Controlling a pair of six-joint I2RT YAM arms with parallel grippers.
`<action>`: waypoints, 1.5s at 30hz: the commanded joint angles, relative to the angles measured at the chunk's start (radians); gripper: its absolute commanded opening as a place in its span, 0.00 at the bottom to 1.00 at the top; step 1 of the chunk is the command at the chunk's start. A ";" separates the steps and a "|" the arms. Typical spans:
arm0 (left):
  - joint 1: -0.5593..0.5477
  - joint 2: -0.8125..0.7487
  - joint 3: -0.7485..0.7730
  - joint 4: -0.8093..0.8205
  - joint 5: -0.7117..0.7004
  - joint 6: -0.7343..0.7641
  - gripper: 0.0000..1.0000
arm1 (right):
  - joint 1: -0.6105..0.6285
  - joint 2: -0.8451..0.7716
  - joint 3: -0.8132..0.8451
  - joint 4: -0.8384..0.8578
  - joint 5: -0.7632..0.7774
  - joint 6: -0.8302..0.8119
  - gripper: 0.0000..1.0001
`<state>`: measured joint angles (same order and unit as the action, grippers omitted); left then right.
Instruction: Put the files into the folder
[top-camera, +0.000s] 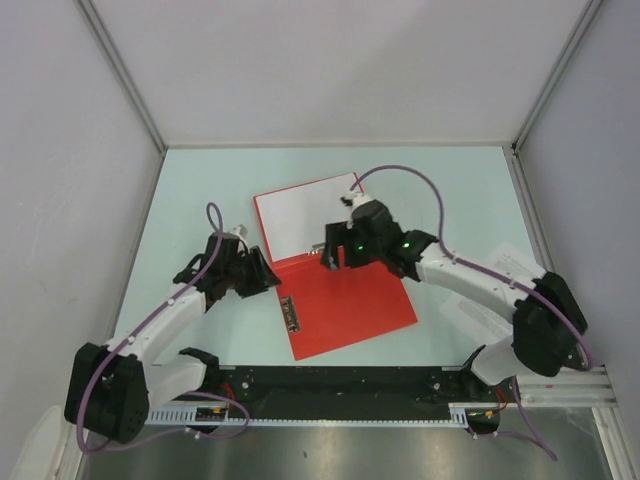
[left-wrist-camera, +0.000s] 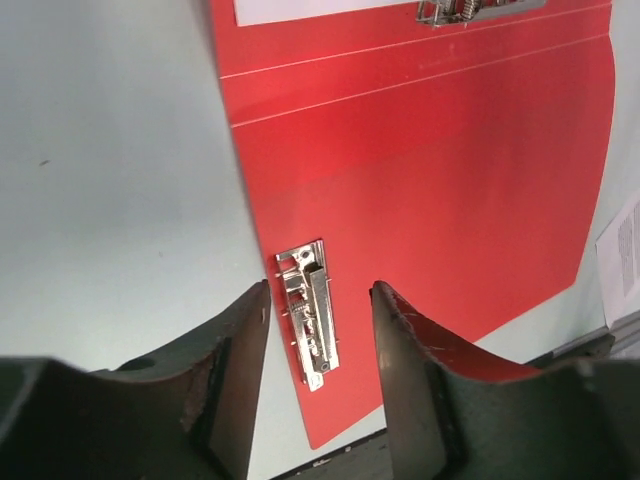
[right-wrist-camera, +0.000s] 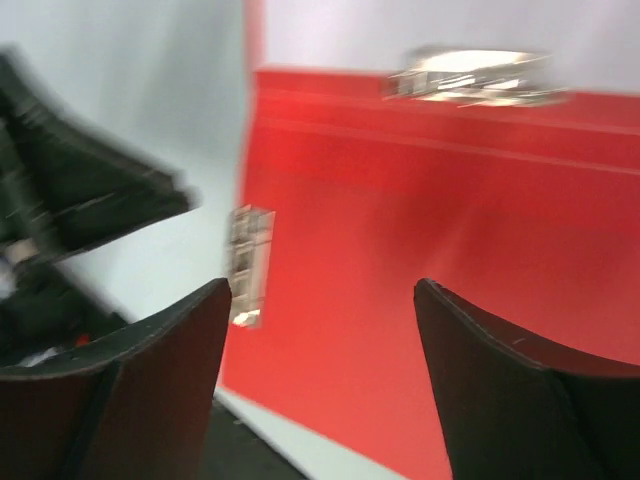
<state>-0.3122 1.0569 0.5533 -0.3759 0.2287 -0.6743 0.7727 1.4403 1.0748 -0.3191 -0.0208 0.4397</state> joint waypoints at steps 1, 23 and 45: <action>-0.007 0.113 0.080 0.039 0.076 0.021 0.45 | 0.163 0.150 0.028 0.239 -0.205 0.238 0.75; -0.169 0.325 0.100 -0.057 -0.186 0.005 0.22 | 0.298 0.394 -0.197 0.661 -0.301 0.574 0.29; -0.176 0.330 0.066 -0.021 -0.190 -0.004 0.00 | 0.277 0.390 -0.220 0.591 -0.278 0.516 0.27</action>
<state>-0.4820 1.3804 0.6479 -0.4061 0.0834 -0.6815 1.0637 1.8530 0.8703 0.3046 -0.3321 0.9886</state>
